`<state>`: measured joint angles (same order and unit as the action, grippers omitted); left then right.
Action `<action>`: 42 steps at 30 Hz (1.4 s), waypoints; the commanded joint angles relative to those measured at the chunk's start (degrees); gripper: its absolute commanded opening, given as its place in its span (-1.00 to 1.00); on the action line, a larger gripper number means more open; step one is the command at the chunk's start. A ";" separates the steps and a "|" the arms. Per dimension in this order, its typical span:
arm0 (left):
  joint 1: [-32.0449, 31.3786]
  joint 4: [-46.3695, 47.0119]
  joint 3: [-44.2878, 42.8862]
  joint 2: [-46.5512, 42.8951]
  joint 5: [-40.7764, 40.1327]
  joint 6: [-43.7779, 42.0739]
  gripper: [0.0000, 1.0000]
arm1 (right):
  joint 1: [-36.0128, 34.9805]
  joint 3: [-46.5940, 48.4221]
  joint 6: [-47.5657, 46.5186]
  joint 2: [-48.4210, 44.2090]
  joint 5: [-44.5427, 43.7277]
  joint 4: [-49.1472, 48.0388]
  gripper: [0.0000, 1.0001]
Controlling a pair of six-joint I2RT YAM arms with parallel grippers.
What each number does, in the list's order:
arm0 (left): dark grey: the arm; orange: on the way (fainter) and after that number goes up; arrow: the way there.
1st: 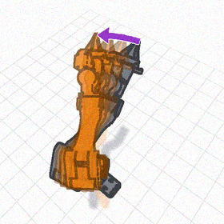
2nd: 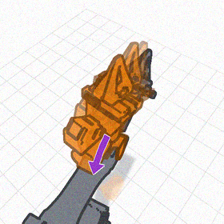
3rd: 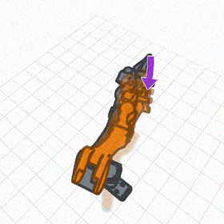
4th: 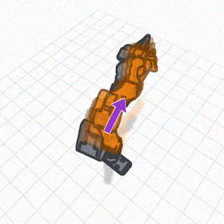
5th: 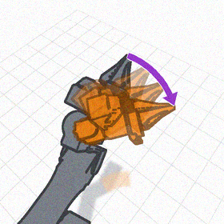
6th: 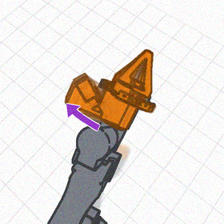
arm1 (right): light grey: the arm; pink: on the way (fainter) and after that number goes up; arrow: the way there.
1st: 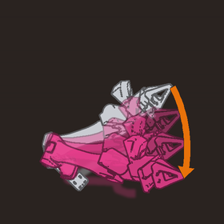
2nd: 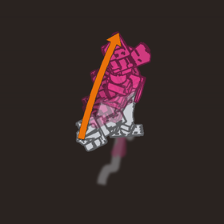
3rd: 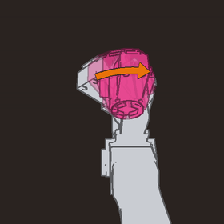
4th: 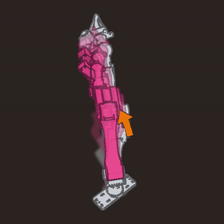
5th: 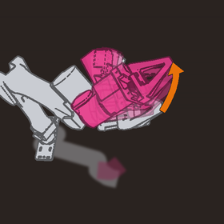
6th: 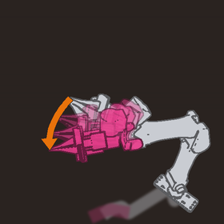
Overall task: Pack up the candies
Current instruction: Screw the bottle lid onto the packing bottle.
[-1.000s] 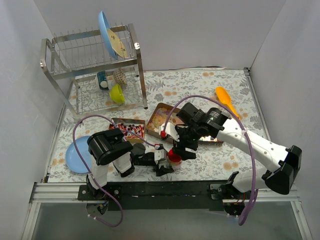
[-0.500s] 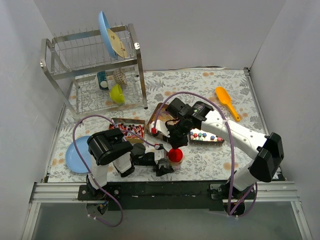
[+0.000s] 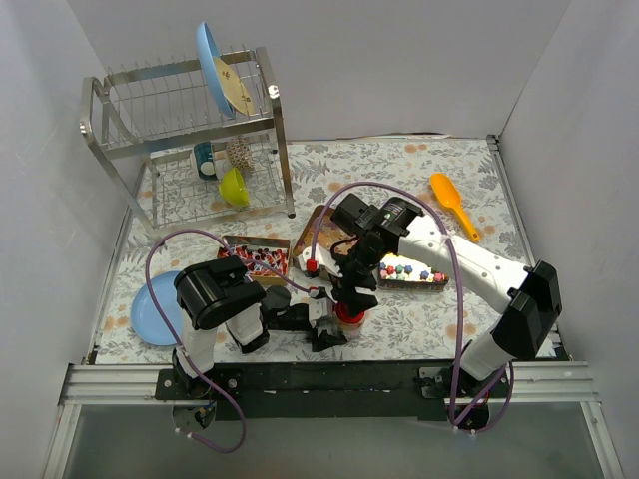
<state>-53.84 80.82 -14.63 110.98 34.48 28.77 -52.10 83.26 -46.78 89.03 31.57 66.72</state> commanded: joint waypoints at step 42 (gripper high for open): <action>0.67 -5.14 -0.22 2.84 -3.37 -0.21 -1.00 | 0.24 -12.33 -2.27 -9.05 -6.25 8.07 0.54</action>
<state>-53.84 80.73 -15.55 111.59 34.70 29.02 -51.70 72.14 -51.22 82.39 25.17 67.16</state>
